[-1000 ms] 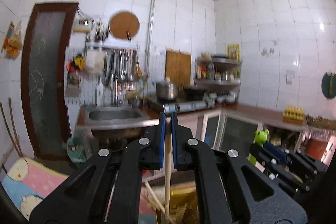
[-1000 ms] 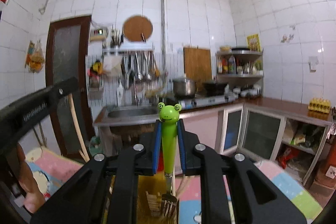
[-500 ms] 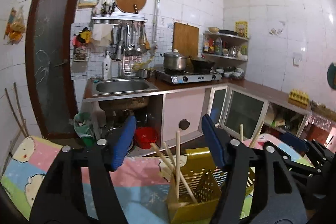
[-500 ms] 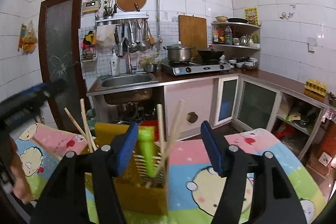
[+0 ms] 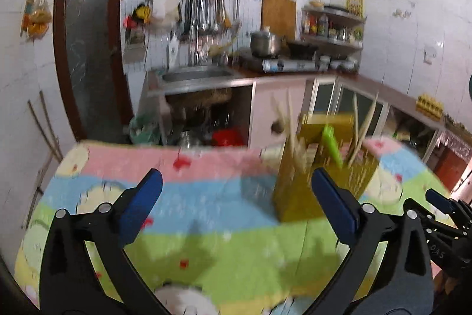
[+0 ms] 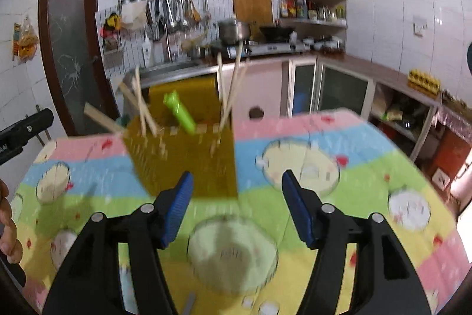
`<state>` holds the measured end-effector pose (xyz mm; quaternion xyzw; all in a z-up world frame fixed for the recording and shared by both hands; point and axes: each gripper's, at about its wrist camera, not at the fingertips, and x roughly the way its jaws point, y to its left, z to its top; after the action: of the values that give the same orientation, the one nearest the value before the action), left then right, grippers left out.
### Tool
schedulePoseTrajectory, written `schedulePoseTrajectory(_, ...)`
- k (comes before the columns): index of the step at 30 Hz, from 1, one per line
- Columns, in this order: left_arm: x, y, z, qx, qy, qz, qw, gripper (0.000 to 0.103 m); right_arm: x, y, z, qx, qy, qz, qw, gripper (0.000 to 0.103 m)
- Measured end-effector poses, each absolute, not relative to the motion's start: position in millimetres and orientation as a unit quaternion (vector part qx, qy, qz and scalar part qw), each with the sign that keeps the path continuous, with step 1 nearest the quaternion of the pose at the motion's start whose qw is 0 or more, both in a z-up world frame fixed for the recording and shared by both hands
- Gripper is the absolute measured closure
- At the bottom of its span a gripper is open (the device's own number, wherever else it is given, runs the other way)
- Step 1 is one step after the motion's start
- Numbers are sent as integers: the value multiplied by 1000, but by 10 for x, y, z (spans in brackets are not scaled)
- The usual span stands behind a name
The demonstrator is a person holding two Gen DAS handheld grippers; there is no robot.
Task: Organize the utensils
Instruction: 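Grasp the translucent green spoon with the left tool while the right tool grasps a blue-handled utensil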
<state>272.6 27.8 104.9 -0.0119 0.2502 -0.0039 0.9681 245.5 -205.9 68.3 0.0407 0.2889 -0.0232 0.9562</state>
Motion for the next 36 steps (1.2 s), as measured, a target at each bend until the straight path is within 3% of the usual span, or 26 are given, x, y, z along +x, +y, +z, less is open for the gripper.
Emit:
schedulePoseTrajectory(8,2498,349,230,-5,347,-16,938,5,2168,-1817,45,36,363,-27,931,41)
schedulePoseTrajectory(16,2478,389,-115,15,380,10,925,5,2202,-1650,-226,29,423,-30,905,43)
schedulePoseTrajectory(18,2479,381,-132,18,381,13,924,5,2228,-1617,-269,29,433,-31,900,52)
schedulePoseTrajectory(22,2468,350,-135,8,386,13,922,5,2276,-1560,-320,21,444,-33,895,60)
schedulePoseTrajectory(24,2461,313,-142,3,391,8,920,5,2283,-1567,-314,27,442,-26,896,78)
schedulePoseTrajectory(26,2453,266,-151,-2,397,2,918,5,2290,-1607,-292,32,441,-17,897,90)
schedulePoseTrajectory(36,2409,-145,-172,-5,420,-33,907,5,2243,-2064,-166,47,430,-10,901,92)
